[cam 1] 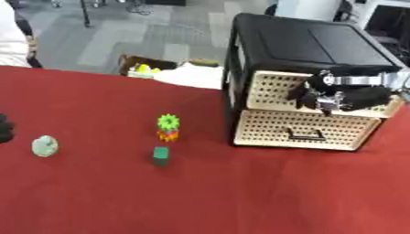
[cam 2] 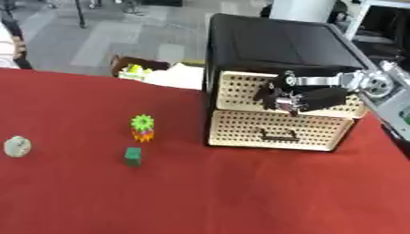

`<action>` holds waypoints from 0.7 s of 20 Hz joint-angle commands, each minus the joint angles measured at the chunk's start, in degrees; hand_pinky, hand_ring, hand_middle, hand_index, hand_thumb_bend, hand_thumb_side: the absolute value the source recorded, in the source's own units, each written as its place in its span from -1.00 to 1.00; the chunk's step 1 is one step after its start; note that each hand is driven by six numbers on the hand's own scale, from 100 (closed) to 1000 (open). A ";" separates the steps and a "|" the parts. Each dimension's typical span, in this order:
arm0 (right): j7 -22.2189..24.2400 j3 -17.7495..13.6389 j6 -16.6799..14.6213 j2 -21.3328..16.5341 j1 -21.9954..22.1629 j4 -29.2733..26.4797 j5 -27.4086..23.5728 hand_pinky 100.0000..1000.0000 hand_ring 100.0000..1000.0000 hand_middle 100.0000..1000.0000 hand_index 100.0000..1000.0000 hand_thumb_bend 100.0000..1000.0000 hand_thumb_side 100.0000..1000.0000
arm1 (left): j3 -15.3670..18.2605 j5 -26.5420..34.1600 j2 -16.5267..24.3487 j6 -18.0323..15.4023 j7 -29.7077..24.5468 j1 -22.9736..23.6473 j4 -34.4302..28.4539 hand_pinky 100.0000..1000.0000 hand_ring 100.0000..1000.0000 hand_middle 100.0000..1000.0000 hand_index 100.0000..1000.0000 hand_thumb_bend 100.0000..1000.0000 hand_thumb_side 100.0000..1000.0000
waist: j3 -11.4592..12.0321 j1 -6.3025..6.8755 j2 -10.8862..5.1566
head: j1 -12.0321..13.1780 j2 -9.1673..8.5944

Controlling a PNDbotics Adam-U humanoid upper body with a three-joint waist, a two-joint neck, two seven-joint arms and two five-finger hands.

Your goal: Pick up objects from table and place into drawer.

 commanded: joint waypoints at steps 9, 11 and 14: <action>1.63 1.79 -2.48 -4.92 5.19 -7.95 0.17 -0.24 0.22 0.36 0.78 -1.00 1.00 | 0.51 0.09 0.10 -0.07 -0.12 -0.15 -0.73 0.43 0.32 0.21 0.54 -1.00 1.00 | -1.40 1.14 -2.38 | -0.73 1.94; 1.24 1.85 -2.79 -6.29 7.19 -11.49 -0.32 -0.15 0.29 0.40 0.79 -1.00 1.00 | 0.50 0.31 0.00 -0.01 -0.10 0.00 -0.73 0.43 0.33 0.21 0.54 -1.00 1.00 | -1.66 1.36 -3.03 | -1.12 2.95; -0.25 1.53 -2.61 -7.74 9.36 -15.58 -1.86 -0.05 0.38 0.48 0.80 -1.00 1.00 | 0.46 0.64 -0.04 -0.03 -0.06 0.15 -0.73 0.43 0.33 0.21 0.54 -1.00 1.00 | -1.81 1.69 -4.01 | -1.71 4.19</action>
